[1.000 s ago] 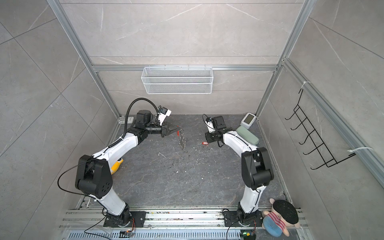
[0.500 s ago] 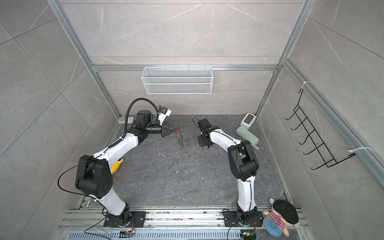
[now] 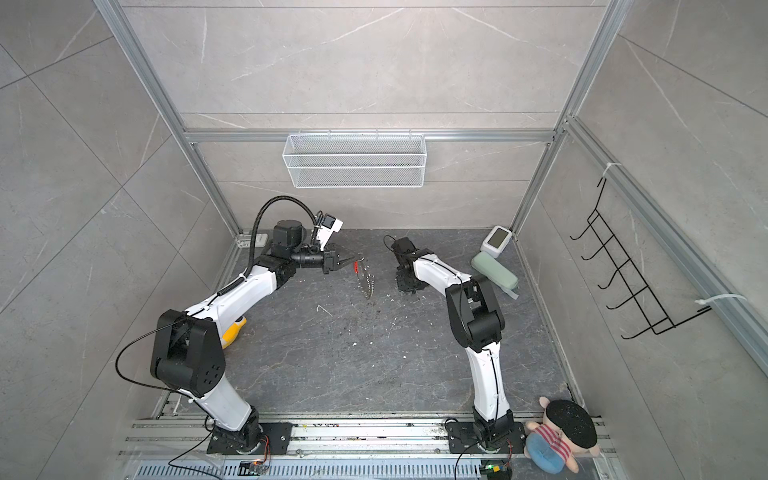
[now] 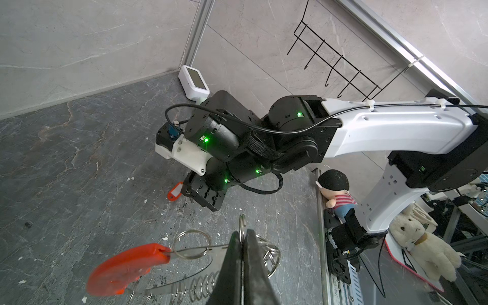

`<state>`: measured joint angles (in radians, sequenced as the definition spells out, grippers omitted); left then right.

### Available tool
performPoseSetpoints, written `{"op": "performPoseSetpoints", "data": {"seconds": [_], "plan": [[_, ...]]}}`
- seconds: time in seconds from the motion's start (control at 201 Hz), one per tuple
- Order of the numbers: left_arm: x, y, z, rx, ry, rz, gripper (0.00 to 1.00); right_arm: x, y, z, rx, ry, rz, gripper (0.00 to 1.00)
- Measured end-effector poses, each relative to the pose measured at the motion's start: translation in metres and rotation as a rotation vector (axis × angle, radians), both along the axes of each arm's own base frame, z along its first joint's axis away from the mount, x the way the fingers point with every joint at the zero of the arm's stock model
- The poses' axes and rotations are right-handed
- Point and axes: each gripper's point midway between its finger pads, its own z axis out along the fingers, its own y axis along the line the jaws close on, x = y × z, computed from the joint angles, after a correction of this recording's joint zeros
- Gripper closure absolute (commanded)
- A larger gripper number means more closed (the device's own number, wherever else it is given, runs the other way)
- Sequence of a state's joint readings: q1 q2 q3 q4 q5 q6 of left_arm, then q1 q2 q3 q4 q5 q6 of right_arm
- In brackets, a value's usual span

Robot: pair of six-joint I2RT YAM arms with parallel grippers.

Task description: Put the keys on the keyring

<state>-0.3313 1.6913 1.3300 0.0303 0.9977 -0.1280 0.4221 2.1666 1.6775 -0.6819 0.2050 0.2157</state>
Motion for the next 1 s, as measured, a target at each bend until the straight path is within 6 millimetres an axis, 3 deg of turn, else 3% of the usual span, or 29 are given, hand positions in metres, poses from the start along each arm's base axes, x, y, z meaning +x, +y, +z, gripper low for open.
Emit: {"op": "performPoseSetpoints", "data": {"seconds": [0.593, 0.842, 0.996], "plan": [[-0.001, 0.0, -0.001, 0.0, 0.005, -0.003, 1.0, 0.005, -0.006, -0.017, -0.076, 0.04, 0.013, 0.78], [-0.001, 0.0, -0.001, 0.001, 0.009, -0.003, 1.0, 0.005, -0.008, -0.019, -0.09, 0.04, 0.015, 0.87], [-0.001, 0.0, -0.001, 0.001, 0.01, -0.004, 1.0, 0.006, -0.01, -0.019, -0.097, 0.04, 0.023, 0.99]]}}
